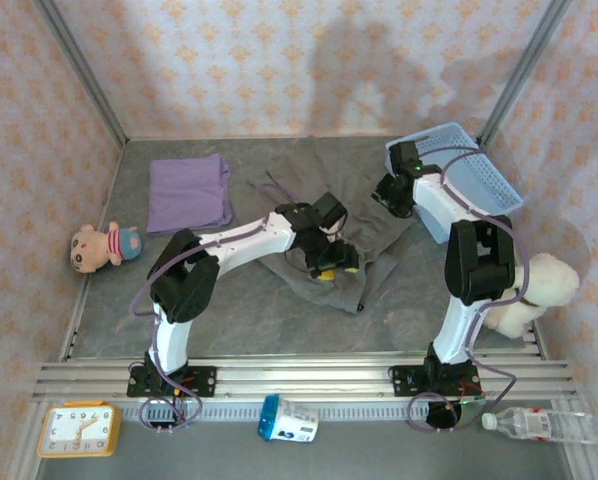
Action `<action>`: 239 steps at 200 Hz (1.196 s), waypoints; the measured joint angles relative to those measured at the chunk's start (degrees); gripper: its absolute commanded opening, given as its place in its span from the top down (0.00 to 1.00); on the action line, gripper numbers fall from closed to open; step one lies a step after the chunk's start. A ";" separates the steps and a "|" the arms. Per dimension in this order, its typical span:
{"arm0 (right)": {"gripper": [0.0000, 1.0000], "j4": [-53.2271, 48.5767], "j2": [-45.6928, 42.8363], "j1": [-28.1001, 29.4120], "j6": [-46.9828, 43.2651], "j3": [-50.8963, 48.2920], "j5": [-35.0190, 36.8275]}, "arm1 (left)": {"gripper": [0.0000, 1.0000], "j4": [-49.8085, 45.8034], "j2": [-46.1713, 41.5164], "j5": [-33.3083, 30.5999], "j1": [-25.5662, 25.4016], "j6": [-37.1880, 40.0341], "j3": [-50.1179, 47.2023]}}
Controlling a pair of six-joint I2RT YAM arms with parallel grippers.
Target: Fold and stack the mixed laundry pile
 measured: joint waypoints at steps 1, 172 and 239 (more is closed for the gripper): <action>0.59 -0.02 -0.11 0.00 -0.09 0.00 -0.02 | 0.34 -0.17 -0.09 -0.11 0.17 0.02 0.28; 0.58 -1.38 -4.37 3.06 5.05 -19.61 -5.16 | 0.46 -5.33 2.40 -19.45 25.14 10.84 -9.16; 0.56 -6.67 7.61 0.85 -1.99 0.31 0.46 | 0.39 -2.08 -7.80 -18.40 16.28 6.25 -19.65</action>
